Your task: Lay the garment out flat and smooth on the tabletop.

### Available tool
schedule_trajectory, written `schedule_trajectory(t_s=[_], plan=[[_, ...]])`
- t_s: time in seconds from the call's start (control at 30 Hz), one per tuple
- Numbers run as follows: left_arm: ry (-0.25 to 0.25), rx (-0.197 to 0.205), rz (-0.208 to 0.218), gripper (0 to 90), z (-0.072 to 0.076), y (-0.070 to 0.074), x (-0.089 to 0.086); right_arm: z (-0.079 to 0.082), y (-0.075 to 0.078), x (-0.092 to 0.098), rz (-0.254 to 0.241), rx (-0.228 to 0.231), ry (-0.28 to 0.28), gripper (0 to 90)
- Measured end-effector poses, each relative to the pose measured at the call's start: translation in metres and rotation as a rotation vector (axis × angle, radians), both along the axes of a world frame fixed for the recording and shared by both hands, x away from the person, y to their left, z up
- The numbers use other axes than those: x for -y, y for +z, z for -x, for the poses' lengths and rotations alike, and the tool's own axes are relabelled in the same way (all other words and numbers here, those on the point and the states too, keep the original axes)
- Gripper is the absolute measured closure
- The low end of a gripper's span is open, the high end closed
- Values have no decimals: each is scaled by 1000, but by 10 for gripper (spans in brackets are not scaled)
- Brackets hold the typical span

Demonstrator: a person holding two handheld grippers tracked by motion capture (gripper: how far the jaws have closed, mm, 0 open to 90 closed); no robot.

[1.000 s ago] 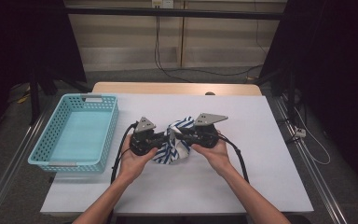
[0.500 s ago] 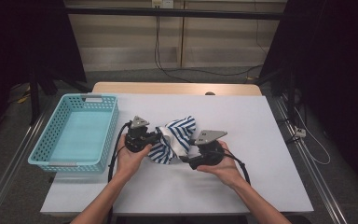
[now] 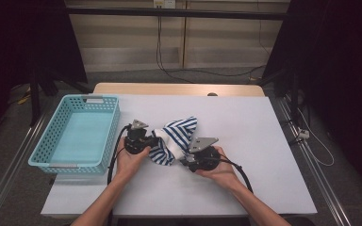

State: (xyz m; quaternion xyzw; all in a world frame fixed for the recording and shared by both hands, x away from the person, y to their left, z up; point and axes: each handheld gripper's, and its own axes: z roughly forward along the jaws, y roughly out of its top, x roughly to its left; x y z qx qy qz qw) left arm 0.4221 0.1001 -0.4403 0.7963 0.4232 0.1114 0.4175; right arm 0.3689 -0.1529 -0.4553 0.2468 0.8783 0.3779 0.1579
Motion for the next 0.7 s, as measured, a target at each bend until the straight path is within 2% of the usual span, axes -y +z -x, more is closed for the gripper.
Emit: schedule_trajectory(t_s=[0.03,0.13,0.17,0.3,0.37,0.4,0.43,0.47,0.53,0.6,0.63,0.67,0.7], plan=[[-1,1,-1,821,0,0,0,-1,-1,0,6,14,-7,580],[2,5,-3,818,0,0,-1,-4,-1,0,-20,30,-43,687],[0,-2,-3,817,0,1,-2,-4,1,1,-57,18,-58,735],[-7,7,25,816,0,2,-4,-6,15,14,-159,43,-95,840],[-20,0,27,816,2,5,-3,-7,21,22,-207,40,-119,856],[-42,23,2,816,2,7,-5,-8,24,25,-217,45,-132,858],[-26,29,34,816,4,8,-2,-9,26,29,-228,52,-143,862],[-52,31,5,817,5,11,-4,-9,29,33,-243,53,-153,865],[-60,53,29,821,7,15,-2,-10,35,41,-264,62,-173,870],[-80,48,33,827,9,20,-2,-11,42,50,-290,76,-186,874],[-79,78,34,832,9,23,-3,-11,47,54,-301,85,-197,877],[-74,80,53,834,11,26,-3,-11,51,57,-317,94,-206,879],[-85,90,52,837,12,30,-4,-11,57,62,-327,106,-216,880]])
